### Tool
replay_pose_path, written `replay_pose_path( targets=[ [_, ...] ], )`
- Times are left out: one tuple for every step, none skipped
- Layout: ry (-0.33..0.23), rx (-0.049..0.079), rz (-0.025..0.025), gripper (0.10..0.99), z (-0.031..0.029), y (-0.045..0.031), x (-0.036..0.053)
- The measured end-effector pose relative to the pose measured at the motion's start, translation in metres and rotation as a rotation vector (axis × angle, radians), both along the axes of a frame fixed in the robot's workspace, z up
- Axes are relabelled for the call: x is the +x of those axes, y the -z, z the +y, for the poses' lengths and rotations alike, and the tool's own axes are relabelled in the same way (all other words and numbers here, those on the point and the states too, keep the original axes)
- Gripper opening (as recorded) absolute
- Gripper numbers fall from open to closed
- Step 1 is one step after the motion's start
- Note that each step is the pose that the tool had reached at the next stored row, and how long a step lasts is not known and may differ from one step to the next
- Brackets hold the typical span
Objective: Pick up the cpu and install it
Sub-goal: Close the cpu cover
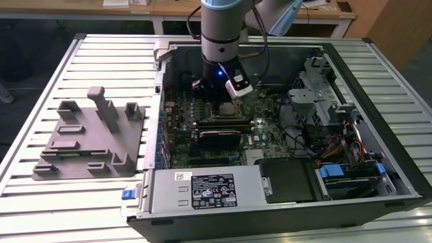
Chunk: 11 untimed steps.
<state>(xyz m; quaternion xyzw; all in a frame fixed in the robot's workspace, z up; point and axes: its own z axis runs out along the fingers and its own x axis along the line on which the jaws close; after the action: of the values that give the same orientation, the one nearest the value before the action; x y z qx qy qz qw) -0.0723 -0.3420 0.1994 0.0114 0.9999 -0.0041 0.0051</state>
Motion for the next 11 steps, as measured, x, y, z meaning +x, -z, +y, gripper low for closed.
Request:
replay_pose_path(
  targets=[
    [0.0, 0.0, 0.0, 0.106, 0.0, 0.0, 0.0005],
    [0.0, 0.0, 0.0, 0.106, 0.0, 0.0, 0.001],
    [0.0, 0.0, 0.0, 0.106, 0.0, 0.0, 0.0014],
    [0.0, 0.0, 0.0001, 0.106, 0.0, 0.0, 0.0018],
    [0.0, 0.0, 0.0001, 0.106, 0.0, 0.0, 0.0022],
    [0.0, 0.0, 0.0001, 0.106, 0.0, 0.0, 0.0028],
    [0.0, 0.0, 0.0001, 0.106, 0.0, 0.0, 0.0034],
    [0.0, 0.0, 0.0002, 0.106, 0.0, 0.0, 0.0042],
    [0.0, 0.0, 0.0001, 0.106, 0.0, 0.0, 0.005],
    [0.0, 0.0, 0.0002, 0.106, 0.0, 0.0, 0.0057],
    [0.0, 0.0, 0.0003, 0.106, -0.0001, -0.0001, 0.0062]
  ],
)
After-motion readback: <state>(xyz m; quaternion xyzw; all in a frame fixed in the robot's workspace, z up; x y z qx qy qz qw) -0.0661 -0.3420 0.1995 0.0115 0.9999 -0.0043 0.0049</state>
